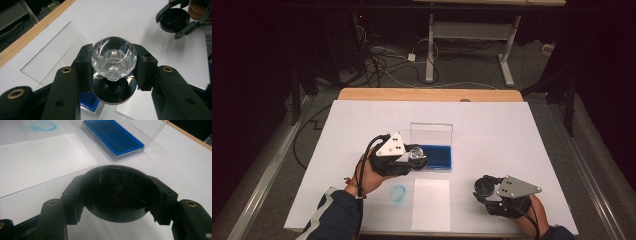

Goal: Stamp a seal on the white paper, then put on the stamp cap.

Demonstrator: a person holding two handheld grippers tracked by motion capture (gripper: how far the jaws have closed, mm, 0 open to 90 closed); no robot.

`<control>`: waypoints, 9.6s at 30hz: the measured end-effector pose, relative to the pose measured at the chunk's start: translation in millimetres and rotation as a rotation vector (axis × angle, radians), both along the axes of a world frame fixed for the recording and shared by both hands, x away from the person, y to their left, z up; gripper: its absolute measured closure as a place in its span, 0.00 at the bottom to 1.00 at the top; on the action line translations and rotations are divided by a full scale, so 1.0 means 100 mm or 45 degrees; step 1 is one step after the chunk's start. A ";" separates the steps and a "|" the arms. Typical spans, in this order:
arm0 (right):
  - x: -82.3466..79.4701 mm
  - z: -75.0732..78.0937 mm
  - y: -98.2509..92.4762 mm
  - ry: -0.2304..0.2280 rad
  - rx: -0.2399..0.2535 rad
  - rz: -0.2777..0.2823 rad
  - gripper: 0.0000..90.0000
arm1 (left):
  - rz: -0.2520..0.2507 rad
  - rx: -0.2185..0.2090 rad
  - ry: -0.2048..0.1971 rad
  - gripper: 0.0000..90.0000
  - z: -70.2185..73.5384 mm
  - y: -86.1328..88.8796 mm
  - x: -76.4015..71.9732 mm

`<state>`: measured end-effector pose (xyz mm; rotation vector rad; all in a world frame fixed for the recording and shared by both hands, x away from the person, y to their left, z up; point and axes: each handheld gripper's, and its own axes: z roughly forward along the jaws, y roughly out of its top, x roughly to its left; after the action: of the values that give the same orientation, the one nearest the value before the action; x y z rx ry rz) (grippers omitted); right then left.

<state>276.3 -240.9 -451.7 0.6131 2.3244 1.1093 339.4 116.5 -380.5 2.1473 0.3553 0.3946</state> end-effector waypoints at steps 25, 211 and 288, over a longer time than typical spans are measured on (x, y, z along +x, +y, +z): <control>-0.02 -0.01 0.00 -0.003 -0.017 0.001 0.43 | -0.137 0.030 0.034 0.60 -0.15 -0.23 -0.29; -0.06 0.03 0.01 -0.024 -0.011 0.063 0.43 | -0.085 -0.049 0.070 0.60 -0.16 0.16 -0.34; 0.24 0.02 0.89 0.074 0.056 0.234 0.43 | -0.242 -0.219 0.075 0.60 -0.06 -0.40 -0.27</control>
<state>300.0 -152.3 -449.7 0.4598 2.4513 1.2431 312.0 76.1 -386.8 2.0058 0.2074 0.1854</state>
